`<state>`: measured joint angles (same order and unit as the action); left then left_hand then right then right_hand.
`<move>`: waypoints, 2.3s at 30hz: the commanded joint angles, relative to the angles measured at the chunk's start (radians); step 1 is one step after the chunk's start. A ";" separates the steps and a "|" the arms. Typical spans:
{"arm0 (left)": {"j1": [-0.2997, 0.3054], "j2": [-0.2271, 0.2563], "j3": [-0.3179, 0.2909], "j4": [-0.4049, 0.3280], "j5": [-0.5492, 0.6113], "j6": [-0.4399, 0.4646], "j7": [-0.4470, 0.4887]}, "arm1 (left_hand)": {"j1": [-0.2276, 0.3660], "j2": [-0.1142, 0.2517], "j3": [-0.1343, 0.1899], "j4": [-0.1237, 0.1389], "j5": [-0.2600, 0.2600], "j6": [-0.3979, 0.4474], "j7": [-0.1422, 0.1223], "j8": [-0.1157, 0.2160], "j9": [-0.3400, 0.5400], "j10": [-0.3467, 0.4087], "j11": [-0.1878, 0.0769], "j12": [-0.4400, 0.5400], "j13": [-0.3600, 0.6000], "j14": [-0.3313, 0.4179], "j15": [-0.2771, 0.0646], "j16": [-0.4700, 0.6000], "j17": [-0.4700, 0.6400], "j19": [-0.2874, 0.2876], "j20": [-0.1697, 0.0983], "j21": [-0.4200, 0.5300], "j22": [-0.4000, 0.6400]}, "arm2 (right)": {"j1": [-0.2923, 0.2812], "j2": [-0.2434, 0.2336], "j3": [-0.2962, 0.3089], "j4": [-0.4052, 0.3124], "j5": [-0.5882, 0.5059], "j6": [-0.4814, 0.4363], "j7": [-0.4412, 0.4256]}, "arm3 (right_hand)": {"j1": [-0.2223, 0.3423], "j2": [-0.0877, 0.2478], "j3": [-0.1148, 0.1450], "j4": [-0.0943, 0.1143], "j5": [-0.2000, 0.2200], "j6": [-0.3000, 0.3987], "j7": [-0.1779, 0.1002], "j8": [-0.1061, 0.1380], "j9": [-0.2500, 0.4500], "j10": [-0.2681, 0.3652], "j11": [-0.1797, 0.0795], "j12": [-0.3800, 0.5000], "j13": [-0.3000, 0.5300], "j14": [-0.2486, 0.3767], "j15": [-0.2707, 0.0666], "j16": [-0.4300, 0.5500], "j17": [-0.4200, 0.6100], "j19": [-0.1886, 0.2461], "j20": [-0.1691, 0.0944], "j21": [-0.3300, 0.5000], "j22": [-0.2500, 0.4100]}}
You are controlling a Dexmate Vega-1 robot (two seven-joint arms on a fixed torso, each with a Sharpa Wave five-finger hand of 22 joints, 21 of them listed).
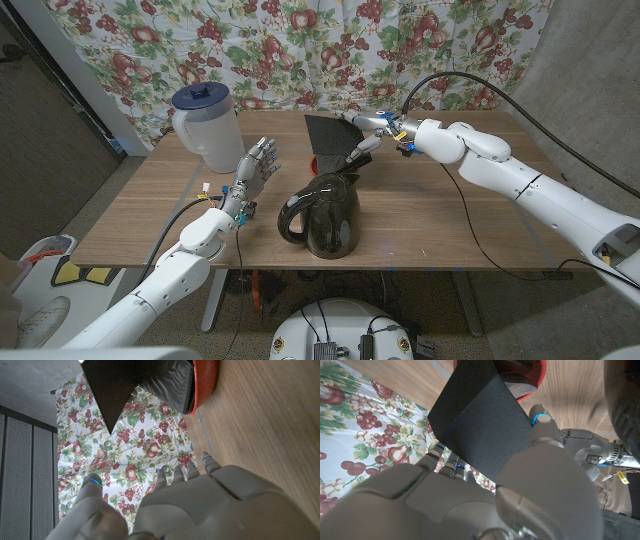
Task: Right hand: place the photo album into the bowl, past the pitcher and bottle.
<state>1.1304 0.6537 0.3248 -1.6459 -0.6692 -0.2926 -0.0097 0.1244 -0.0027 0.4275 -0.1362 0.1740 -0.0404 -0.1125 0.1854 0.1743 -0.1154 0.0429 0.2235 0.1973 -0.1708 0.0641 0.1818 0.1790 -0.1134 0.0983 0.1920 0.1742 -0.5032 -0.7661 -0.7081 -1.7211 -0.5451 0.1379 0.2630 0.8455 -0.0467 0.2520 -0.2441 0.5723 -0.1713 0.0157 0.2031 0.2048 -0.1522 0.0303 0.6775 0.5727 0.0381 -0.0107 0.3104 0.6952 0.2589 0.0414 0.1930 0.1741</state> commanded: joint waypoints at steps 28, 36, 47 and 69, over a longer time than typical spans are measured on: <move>0.011 0.004 -0.006 0.012 -0.018 -0.014 -0.020 | 0.003 0.007 -0.005 0.000 0.006 0.009 -0.005 0.002 0.004 -0.003 0.000 -0.001 0.004 -0.070 0.005 0.005 0.003 -0.004 -0.002 0.002 0.002 | 0.014 0.049 -0.091 0.046 -0.136 -0.119 0.014 | 0.069 0.107 0.194 0.089 -0.007 -0.117 -0.006 -0.001 0.002 0.002 0.002 0.157 0.206 -0.017 0.007 -0.019 -0.001 -0.009 0.003 0.006 0.005; 0.008 0.003 -0.004 0.016 -0.019 -0.013 -0.024 | 0.003 0.007 -0.005 0.000 0.006 0.008 -0.005 0.002 0.004 -0.004 0.001 -0.001 0.004 -0.071 0.005 0.004 0.003 -0.005 -0.002 0.002 0.002 | 0.007 0.047 -0.097 0.042 -0.152 -0.141 0.007 | 0.068 0.107 0.195 0.090 -0.009 -0.117 -0.005 0.000 0.002 0.001 0.004 0.148 0.195 -0.022 0.012 -0.026 -0.004 -0.014 0.003 0.006 0.005; 0.014 0.003 -0.005 0.016 -0.020 -0.016 -0.023 | 0.003 0.007 -0.006 0.000 0.006 0.009 -0.005 0.002 0.004 -0.003 -0.001 -0.001 0.004 -0.071 0.005 0.004 0.003 -0.004 -0.004 0.002 0.002 | 0.002 0.045 -0.096 0.032 -0.153 -0.136 -0.007 | 0.063 0.104 0.193 0.091 -0.012 -0.118 -0.010 0.000 0.002 -0.016 0.009 0.130 0.181 -0.027 0.014 -0.032 -0.006 -0.020 0.005 0.005 0.006; 0.016 -0.004 -0.003 0.021 -0.019 -0.029 -0.028 | 0.004 0.007 -0.007 0.000 0.006 0.011 -0.005 0.002 0.004 -0.003 0.001 -0.001 0.004 -0.071 0.005 0.004 0.003 -0.005 -0.005 0.002 0.002 | -0.005 0.034 -0.080 0.006 -0.141 -0.118 -0.012 | 0.041 0.080 0.154 0.094 -0.048 -0.126 -0.011 0.000 0.003 -0.059 0.034 0.071 0.135 -0.057 0.023 -0.045 -0.009 -0.031 0.013 0.007 0.006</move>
<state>1.1456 0.6526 0.3196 -1.6271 -0.6892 -0.3160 -0.0349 0.1270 0.0000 0.4247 -0.1333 0.1740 -0.0348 -0.1182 0.1854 0.1743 -0.1154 0.0429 0.2235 0.1973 -0.1708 0.0641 0.1818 0.1790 -0.1134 0.0983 0.1920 0.1742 -0.5042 -0.7262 -0.7961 -1.7042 -0.6952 0.0088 0.2517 0.8455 -0.0467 0.2740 -0.2661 0.5283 -0.1750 0.0121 0.2032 0.2049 -0.1695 0.0566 0.6775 0.5726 -0.0087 0.0140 0.2728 0.6853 0.2319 0.0573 0.1963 0.1750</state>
